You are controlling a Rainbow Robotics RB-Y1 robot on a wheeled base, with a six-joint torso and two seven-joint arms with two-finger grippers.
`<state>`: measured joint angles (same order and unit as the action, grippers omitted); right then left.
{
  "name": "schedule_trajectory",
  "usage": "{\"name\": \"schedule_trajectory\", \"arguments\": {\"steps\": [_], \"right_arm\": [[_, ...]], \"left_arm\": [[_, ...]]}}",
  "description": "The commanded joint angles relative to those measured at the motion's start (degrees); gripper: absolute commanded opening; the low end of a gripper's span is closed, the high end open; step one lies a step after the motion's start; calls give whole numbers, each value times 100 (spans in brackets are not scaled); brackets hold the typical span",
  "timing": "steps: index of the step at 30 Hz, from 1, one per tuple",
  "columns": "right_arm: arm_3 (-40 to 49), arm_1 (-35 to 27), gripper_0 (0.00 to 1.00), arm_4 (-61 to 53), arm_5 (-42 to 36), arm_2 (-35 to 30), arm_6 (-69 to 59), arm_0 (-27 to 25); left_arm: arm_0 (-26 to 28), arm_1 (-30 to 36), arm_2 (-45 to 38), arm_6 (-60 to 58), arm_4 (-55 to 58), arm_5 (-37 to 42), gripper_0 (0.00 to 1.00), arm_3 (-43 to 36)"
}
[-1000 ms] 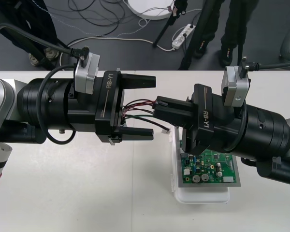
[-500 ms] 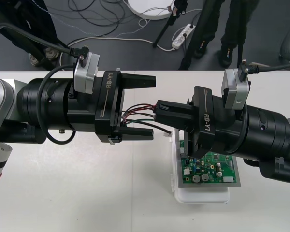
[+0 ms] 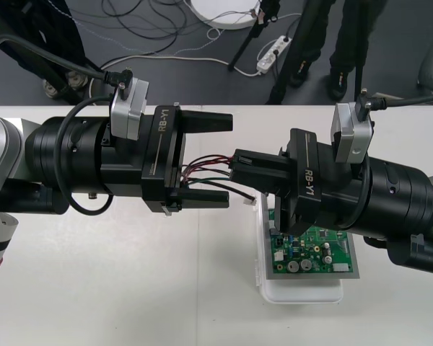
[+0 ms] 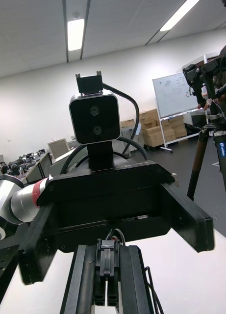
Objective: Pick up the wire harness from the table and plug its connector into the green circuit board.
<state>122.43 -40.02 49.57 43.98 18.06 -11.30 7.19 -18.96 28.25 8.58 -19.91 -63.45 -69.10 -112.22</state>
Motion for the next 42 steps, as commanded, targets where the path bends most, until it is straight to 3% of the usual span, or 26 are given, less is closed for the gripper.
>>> {"name": "schedule_trajectory", "arguments": {"steps": [1,32,33,34,35,37,42], "right_arm": [[80,-111,0,27,49,-92,-30,160],[80,-68,0,27,49,-119,-30,160],[80,-68,5,27,49,-136,-39,160],[80,-68,28,27,49,-145,-39,160],[80,-68,39,27,49,-145,-39,160],[80,-68,71,27,49,-154,-48,160],[71,-76,93,27,40,-163,-65,160]], "left_arm": [[-231,-118,-137,-321,104,213,1,-45],[-231,-118,-137,-180,228,213,0,43],[-240,-118,-137,-171,228,213,0,43],[-240,-118,-137,-162,228,213,0,43],[-231,-118,-137,-162,228,213,0,43],[-240,-118,-137,-145,219,213,0,43],[-240,-118,-146,-110,219,213,0,43]]}}
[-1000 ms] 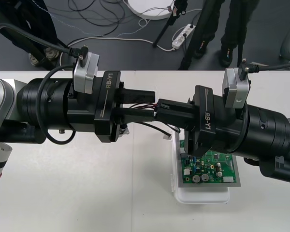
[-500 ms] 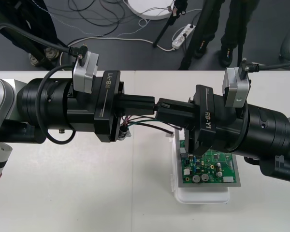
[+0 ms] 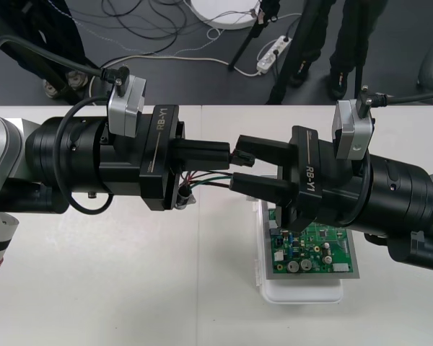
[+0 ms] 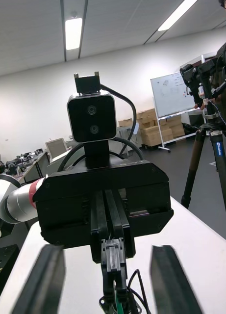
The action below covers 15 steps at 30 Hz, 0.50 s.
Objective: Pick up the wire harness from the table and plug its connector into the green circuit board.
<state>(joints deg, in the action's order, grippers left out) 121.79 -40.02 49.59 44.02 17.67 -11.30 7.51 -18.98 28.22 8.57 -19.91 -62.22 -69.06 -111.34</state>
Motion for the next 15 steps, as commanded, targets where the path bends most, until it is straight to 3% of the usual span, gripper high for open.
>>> {"name": "schedule_trajectory", "arguments": {"steps": [1,15], "right_arm": [[117,-76,100,16,45,-124,-74,128],[99,-85,100,7,45,-124,-100,128]], "left_arm": [[-238,-115,-145,-101,96,209,0,-46],[-168,-89,-145,136,184,200,0,288]]}}
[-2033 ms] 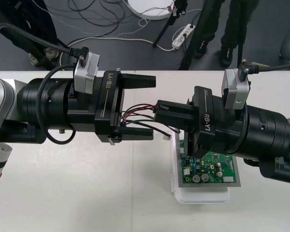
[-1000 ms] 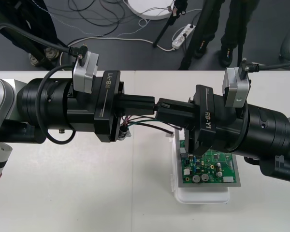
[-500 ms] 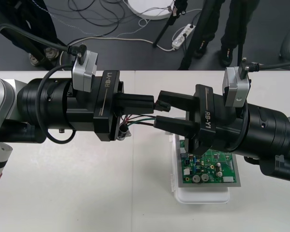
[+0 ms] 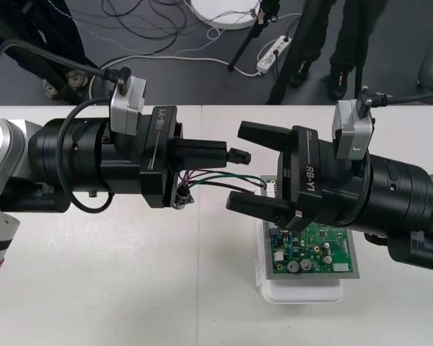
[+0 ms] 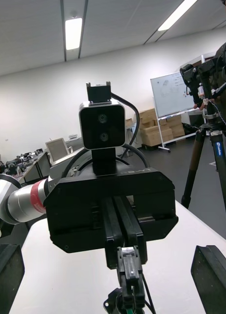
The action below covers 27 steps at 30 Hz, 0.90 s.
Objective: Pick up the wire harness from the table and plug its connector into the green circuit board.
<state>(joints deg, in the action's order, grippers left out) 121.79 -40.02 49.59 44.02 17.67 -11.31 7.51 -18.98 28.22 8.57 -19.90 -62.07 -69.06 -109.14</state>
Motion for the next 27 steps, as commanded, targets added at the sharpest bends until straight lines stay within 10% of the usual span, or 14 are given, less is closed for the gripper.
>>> {"name": "schedule_trajectory", "arguments": {"steps": [1,27], "right_arm": [[99,-85,100,7,45,-124,-99,120],[-208,-1210,100,-107,1231,-1082,-310,-74]], "left_arm": [[-150,-80,-145,162,204,200,0,121],[8,-27,-137,2131,995,-1101,0,1879]]}}
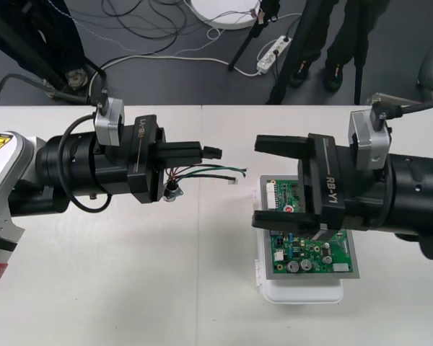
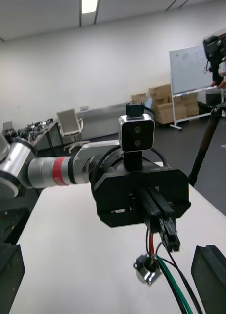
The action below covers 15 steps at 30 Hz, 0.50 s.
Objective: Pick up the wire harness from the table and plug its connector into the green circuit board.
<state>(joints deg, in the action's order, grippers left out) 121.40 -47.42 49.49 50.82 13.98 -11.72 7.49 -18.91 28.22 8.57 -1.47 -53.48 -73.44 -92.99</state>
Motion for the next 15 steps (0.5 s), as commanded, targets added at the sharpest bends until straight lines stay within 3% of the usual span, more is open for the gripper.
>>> {"name": "schedule_trajectory", "arguments": {"steps": [1,10,15], "right_arm": [[-214,-506,100,-98,648,-791,-278,-81],[-1049,-875,100,-80,1773,-1547,-410,-116],[-1312,-963,100,632,2257,-1996,-568,-134]], "left_arm": [[1,-27,-137,332,145,-698,0,308],[-34,-27,-137,1079,137,-1208,0,1072],[-157,-106,-128,1545,145,-1586,0,1705]]}}
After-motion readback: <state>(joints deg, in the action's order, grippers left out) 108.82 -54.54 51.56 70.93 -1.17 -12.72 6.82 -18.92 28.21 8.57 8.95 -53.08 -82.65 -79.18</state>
